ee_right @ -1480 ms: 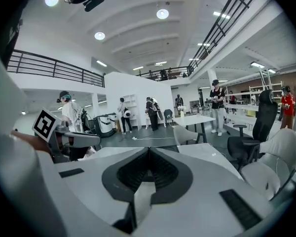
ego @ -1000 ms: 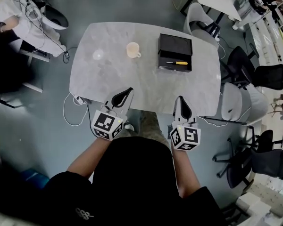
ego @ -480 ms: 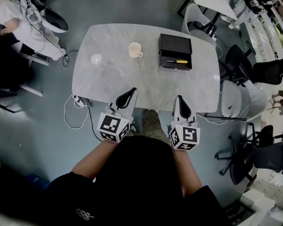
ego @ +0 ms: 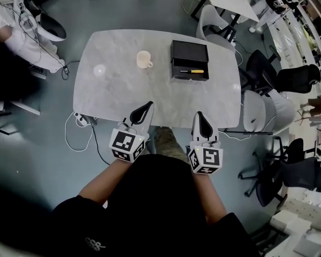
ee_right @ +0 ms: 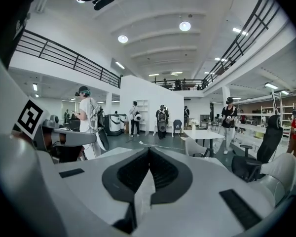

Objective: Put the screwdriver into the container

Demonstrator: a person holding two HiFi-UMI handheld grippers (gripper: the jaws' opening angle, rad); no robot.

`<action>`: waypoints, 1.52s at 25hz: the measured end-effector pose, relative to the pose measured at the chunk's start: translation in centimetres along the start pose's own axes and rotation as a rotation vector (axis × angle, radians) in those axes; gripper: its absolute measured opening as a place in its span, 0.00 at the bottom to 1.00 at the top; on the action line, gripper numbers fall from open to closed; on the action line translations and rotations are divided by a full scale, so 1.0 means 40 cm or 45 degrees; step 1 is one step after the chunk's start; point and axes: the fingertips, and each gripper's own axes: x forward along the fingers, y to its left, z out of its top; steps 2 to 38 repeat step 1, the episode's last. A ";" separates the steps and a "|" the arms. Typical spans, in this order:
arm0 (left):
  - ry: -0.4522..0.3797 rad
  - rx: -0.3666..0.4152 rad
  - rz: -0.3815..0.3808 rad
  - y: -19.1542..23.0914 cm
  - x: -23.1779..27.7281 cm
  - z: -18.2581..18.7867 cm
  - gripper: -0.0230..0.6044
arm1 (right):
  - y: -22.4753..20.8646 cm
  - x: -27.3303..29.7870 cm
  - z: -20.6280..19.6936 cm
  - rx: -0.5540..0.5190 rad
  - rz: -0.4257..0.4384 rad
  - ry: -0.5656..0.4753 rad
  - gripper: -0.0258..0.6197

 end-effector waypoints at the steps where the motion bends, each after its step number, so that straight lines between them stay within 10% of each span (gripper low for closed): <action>1: 0.000 0.001 -0.005 -0.002 0.008 -0.003 0.06 | -0.006 0.002 -0.001 -0.001 -0.004 0.001 0.06; 38: 0.000 0.001 -0.005 -0.002 0.008 -0.003 0.06 | -0.006 0.002 -0.001 -0.001 -0.004 0.001 0.06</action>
